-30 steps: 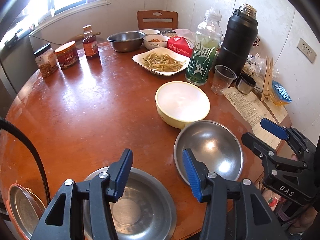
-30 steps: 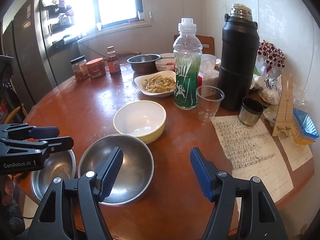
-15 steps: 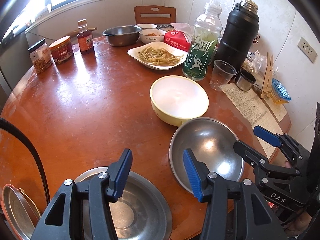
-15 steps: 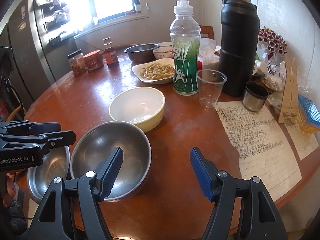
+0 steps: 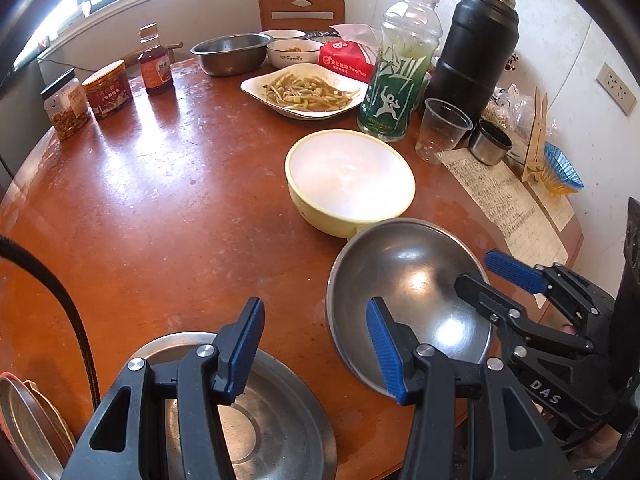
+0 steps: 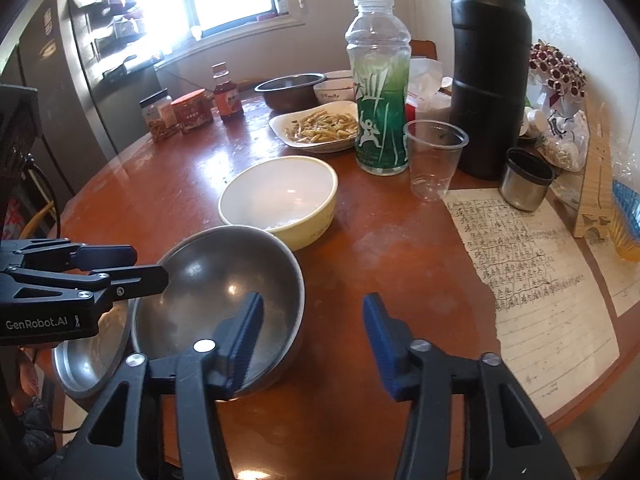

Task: Organize plates and bowls
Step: 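Move the left tool to the small hemispherical steel bowl and grasp its rim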

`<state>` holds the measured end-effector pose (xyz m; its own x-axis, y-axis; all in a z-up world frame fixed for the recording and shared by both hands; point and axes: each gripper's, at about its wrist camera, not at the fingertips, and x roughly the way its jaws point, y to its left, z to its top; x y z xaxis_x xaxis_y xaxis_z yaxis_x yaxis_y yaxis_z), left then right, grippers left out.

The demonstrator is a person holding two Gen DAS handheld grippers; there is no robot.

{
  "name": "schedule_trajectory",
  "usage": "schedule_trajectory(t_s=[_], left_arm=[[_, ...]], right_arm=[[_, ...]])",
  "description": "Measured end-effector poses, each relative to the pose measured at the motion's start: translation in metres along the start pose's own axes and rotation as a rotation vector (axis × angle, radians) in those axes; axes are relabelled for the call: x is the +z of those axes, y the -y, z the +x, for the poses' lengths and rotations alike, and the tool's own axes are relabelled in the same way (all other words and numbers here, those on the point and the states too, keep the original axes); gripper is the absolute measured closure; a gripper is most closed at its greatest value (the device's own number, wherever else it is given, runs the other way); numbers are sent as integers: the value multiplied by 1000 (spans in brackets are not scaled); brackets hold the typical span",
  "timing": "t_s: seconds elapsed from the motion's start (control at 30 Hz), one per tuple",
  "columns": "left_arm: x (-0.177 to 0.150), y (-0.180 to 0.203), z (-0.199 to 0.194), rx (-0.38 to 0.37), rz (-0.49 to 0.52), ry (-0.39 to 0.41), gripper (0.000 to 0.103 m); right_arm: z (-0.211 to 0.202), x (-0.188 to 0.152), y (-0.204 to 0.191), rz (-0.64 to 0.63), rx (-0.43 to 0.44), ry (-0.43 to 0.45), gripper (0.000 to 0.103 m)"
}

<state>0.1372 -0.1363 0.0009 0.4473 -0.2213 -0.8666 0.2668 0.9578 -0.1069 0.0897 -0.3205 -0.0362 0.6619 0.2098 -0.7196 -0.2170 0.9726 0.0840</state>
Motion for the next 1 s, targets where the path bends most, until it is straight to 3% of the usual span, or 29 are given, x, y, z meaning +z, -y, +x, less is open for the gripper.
schedule_trajectory(t_s=[0.23, 0.53, 0.73, 0.87, 1.0], left_arm=[[0, 3, 8, 6, 12, -12, 50], [2, 4, 18, -37, -1, -34, 50], [-1, 11, 25, -101, 15, -64, 69], [-2, 16, 26, -64, 27, -56, 77], [-1, 10, 26, -73, -1, -54, 84]], right_arm=[[8, -3, -3, -6, 29, -19, 70], [13, -1, -6, -13, 30, -33, 72], [16, -1, -8, -11, 44, -41, 78], [18, 0, -8, -9, 46, -43, 81], [19, 0, -7, -4, 45, -48, 81]])
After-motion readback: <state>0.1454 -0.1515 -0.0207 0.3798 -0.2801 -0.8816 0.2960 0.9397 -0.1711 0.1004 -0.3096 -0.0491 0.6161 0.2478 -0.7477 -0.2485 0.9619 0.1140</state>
